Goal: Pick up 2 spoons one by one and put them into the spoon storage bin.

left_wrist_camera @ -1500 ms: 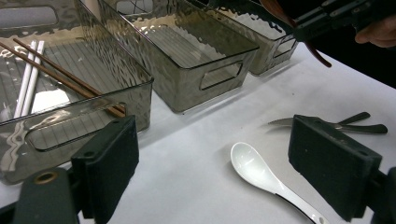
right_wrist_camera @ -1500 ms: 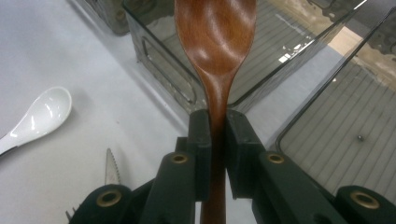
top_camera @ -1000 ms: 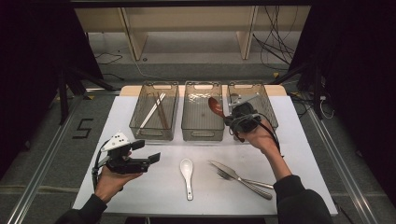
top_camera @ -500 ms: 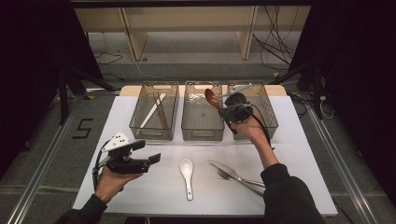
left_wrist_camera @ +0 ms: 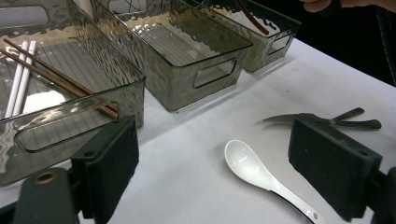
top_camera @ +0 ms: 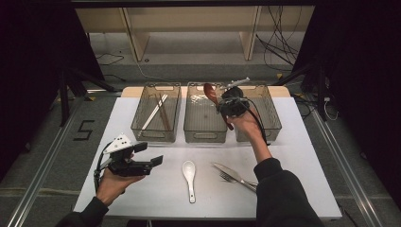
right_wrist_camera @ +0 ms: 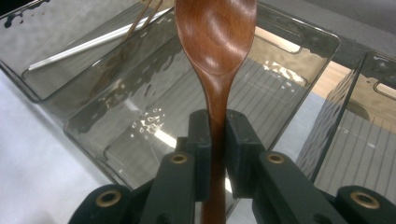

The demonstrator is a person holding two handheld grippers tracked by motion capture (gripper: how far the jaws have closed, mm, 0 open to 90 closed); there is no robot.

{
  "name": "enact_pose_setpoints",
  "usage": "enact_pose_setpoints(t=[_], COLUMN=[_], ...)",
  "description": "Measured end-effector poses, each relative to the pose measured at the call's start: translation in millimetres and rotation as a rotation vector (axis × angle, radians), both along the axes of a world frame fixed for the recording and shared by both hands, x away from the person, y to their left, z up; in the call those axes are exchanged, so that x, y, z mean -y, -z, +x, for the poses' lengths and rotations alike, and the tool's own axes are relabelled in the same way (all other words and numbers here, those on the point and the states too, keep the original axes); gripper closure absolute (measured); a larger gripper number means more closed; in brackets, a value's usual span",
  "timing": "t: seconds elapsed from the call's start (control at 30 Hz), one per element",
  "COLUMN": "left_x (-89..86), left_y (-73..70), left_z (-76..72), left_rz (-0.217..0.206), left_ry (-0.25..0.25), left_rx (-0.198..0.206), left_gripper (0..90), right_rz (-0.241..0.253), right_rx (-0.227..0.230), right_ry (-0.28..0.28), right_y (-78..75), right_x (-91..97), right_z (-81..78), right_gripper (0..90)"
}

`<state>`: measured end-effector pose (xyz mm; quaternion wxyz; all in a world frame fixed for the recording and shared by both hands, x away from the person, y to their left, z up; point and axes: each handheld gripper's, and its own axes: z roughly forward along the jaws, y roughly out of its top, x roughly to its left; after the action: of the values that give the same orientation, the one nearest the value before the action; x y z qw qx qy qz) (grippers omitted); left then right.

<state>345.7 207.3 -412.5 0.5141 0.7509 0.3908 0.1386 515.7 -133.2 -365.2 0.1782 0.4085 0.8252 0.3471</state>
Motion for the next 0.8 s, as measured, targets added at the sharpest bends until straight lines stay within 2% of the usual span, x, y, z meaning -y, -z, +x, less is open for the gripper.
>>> enact_pose_setpoints(t=[0.3,0.8], left_x=[0.4,0.4], left_y=[0.7,0.8], left_z=[0.4,0.6], left_rz=[0.004,0.003], left_ry=[0.002,0.002], left_rx=[-0.001,-0.003], left_gripper=[15.7,15.7], right_rz=[0.016,0.032], right_rx=[-0.013,-0.019], right_ry=[0.021,0.032], right_y=[4.5,9.2], right_x=[-9.0,-20.9], right_z=[8.7,14.3], right_gripper=[82.0,81.8])
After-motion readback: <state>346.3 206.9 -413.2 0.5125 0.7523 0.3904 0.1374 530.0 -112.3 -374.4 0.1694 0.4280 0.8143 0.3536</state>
